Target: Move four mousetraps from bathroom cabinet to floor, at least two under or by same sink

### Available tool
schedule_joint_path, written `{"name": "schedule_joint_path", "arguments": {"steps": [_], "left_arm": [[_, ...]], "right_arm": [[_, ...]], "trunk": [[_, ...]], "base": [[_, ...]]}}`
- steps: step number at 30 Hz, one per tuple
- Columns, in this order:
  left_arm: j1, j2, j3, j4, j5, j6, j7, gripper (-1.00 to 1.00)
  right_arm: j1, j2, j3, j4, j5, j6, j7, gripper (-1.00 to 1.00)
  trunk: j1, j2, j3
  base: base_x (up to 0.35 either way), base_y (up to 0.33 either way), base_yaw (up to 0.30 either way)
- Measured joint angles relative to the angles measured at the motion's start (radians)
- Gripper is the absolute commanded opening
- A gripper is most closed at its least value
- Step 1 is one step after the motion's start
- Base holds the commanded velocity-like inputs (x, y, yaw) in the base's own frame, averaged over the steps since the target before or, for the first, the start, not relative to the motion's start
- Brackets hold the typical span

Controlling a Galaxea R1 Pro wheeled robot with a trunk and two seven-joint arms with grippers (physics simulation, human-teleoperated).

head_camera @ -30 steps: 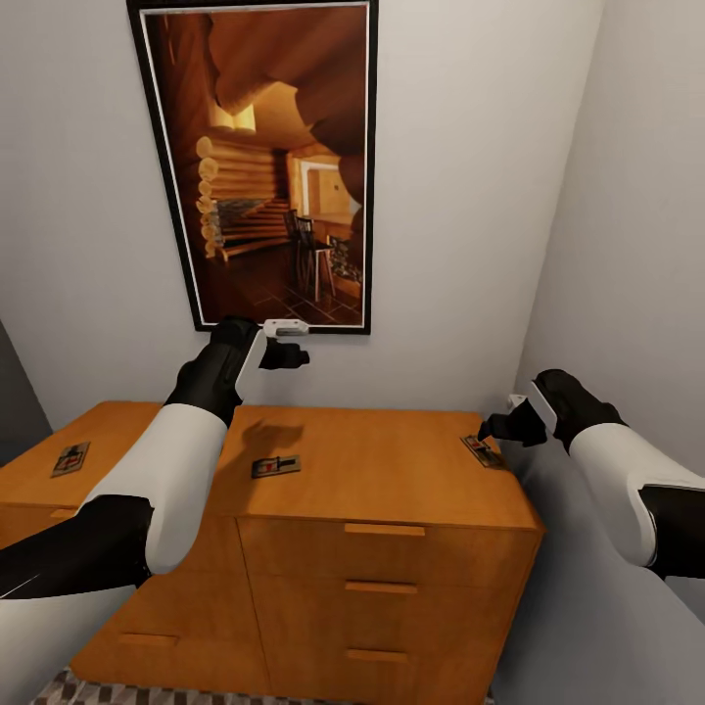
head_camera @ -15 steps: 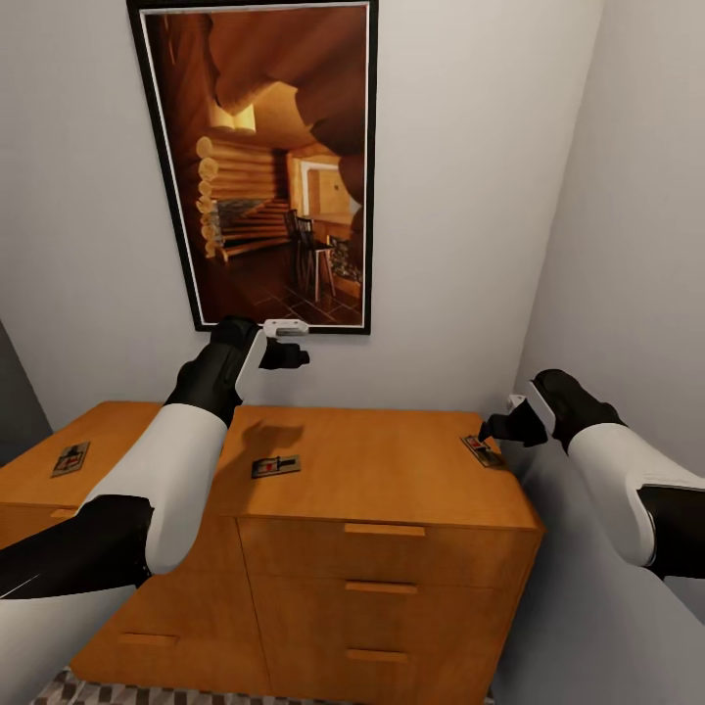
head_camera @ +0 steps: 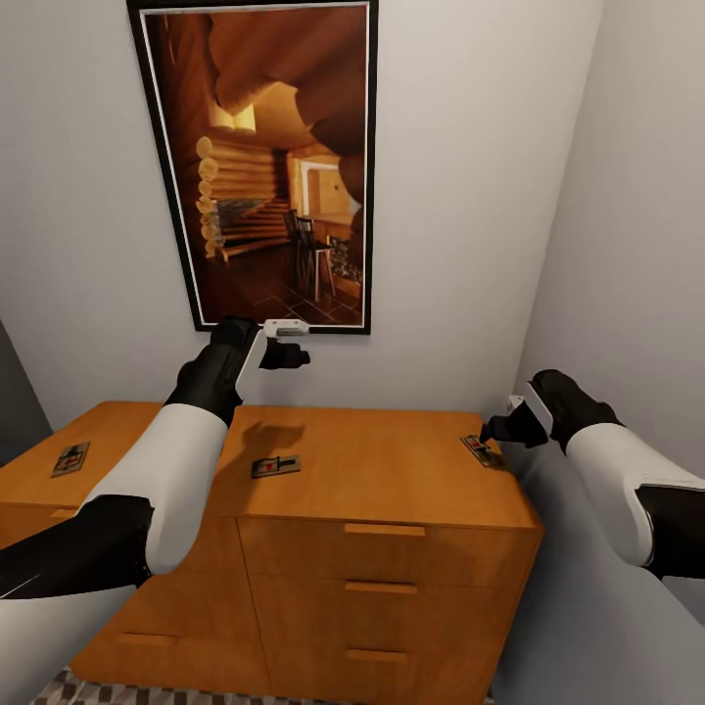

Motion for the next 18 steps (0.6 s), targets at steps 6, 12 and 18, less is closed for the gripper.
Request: {"name": "schedule_joint_path", "arguments": {"steps": [6, 12, 18], "left_arm": [[0.0, 0.0, 0.0, 0.0, 0.0, 0.0, 0.0, 1.0], [0.0, -0.001, 0.0, 0.0, 0.0, 0.0, 0.0, 1.0], [0.0, -0.001, 0.0, 0.0, 0.0, 0.0, 0.0, 1.0]], "right_arm": [[0.0, 0.003, -0.001, 0.001, 0.002, 0.0, 0.0, 1.0], [0.0, 0.007, -0.004, 0.001, 0.002, -0.003, 0.0, 1.0], [0.0, 0.01, -0.005, 0.001, 0.0, -0.003, 0.001, 1.0]], "trunk": [[0.0, 0.0, 0.0], [0.0, 0.0, 0.0], [0.0, 0.0, 0.0]], "base": [[0.0, 0.0, 0.0], [0.0, 0.0, 0.0], [0.0, 0.0, 0.0]]}}
